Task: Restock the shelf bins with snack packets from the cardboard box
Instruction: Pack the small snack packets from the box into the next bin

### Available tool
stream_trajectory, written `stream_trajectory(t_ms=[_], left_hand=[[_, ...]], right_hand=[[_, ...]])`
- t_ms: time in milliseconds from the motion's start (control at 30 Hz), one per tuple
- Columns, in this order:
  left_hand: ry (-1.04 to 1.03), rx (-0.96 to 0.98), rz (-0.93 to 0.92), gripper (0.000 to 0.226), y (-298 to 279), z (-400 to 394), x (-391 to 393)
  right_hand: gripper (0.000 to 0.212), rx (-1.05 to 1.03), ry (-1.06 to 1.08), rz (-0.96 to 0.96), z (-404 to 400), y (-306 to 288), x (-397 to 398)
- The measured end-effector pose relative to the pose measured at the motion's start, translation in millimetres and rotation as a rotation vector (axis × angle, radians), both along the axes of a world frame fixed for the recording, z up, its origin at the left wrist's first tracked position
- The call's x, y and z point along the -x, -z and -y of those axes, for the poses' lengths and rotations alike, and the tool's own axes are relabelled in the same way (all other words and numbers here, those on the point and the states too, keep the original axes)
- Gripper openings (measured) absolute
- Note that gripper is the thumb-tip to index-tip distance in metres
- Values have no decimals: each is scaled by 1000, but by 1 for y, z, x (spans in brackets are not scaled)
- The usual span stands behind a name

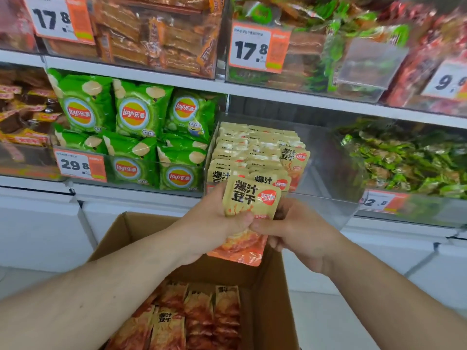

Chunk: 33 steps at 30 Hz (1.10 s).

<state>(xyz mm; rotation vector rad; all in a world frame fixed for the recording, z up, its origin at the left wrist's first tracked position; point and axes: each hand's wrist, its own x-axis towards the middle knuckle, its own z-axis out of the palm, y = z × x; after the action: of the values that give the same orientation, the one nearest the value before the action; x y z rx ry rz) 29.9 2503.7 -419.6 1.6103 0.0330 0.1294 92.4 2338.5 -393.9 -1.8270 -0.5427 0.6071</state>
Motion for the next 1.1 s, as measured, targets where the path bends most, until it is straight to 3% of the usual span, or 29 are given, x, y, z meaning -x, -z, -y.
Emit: stream_trajectory(t_ms=[100,200,367,433,500,567,633,767,933,1100], left_hand=[[-19,-71,55,46,-10,15,-17],[-44,-152,118,43,-24,26,-34],[-58,-458,198,39,-42,46,-58],[-110,-661,290,41,-44,46,-65],[-186,-1043,364,55,-41,38,-78],[-218,-1338,241,61,-31,26,-91],[-204,-1466,87,62,-19,19,-100],[-234,-1444,66,58,-8,18,-107],[-260,-1442,74,57,-3,17,-109],[-273,-1441,64,62,1,17,-109]], right_hand=[[8,-44,-4,-15,13,-13,-9],[18,-101,43,-27,24,-26,-16],[19,-50,186,25,45,-36,-39],[17,-73,302,72,51,-43,-49],[17,-113,421,139,56,-54,-63],[18,-123,498,213,60,-64,-81],[17,-68,532,256,60,-65,-102],[13,146,596,244,49,-38,-152],[35,181,569,107,30,-2,-193],[11,259,540,87,10,11,-205]])
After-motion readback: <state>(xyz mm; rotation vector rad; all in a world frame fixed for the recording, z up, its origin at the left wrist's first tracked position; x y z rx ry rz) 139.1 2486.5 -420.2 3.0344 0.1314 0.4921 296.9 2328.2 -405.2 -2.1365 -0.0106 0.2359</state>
